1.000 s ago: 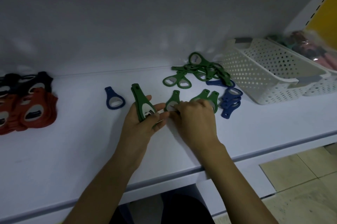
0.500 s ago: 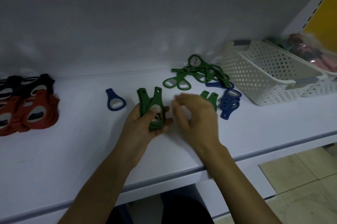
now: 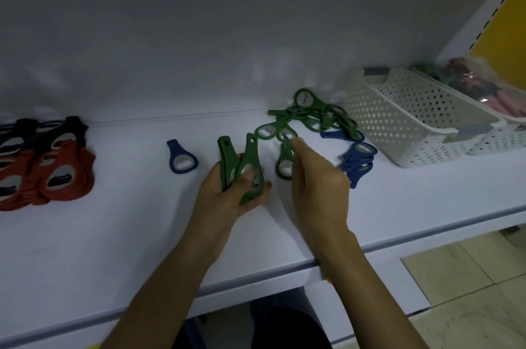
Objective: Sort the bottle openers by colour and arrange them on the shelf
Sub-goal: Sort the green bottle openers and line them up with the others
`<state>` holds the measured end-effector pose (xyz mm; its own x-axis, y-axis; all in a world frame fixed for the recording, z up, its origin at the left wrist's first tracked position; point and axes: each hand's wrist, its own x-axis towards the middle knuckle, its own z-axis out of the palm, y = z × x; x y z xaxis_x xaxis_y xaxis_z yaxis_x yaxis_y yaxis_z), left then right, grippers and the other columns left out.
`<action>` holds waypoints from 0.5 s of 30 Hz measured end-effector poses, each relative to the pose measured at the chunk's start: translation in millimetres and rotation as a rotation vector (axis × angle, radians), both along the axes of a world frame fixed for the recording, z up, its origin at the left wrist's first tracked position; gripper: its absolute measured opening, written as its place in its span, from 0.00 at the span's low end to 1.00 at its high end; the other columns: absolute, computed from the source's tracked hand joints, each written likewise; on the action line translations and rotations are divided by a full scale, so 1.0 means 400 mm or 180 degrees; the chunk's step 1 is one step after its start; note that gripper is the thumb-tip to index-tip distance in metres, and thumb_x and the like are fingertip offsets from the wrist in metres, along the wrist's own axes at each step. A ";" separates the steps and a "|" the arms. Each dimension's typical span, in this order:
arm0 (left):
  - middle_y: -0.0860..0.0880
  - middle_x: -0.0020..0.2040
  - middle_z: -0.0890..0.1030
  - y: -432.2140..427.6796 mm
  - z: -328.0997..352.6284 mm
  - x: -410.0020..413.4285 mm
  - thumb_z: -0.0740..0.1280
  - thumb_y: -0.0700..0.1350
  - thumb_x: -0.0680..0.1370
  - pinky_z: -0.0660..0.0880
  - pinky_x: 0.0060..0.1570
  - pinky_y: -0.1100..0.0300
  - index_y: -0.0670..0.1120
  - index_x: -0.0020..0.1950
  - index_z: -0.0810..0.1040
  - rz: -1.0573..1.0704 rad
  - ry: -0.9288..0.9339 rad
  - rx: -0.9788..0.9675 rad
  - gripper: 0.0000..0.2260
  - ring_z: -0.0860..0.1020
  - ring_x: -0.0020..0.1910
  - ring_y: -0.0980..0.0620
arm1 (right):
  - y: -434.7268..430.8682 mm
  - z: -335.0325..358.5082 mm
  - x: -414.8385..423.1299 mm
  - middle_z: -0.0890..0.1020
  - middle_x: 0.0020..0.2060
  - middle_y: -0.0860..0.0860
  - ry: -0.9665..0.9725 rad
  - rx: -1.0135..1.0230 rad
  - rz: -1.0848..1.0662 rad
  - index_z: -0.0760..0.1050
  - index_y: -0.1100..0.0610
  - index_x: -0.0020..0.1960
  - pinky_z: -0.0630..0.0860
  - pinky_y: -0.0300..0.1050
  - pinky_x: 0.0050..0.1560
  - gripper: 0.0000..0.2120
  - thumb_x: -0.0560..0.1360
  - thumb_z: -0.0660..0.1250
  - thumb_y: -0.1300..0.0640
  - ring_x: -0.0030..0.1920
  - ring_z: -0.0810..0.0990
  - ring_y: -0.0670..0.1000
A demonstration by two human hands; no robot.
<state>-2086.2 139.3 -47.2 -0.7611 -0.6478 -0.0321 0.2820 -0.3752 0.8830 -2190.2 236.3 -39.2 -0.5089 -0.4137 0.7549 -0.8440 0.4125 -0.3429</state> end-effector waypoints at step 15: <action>0.47 0.51 0.84 -0.008 0.013 0.012 0.62 0.35 0.77 0.79 0.39 0.61 0.47 0.66 0.72 -0.0173 -0.0132 -0.0043 0.18 0.83 0.44 0.50 | -0.021 -0.023 -0.003 0.79 0.54 0.50 -0.1204 -0.0236 0.0989 0.75 0.57 0.60 0.73 0.35 0.50 0.13 0.77 0.59 0.61 0.53 0.77 0.43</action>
<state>-2081.4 136.1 -41.9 -0.7934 -0.6061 -0.0560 0.2245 -0.3770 0.8986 -2191.3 227.8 -48.3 -0.6140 -0.5415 0.5742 -0.7339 0.1239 -0.6679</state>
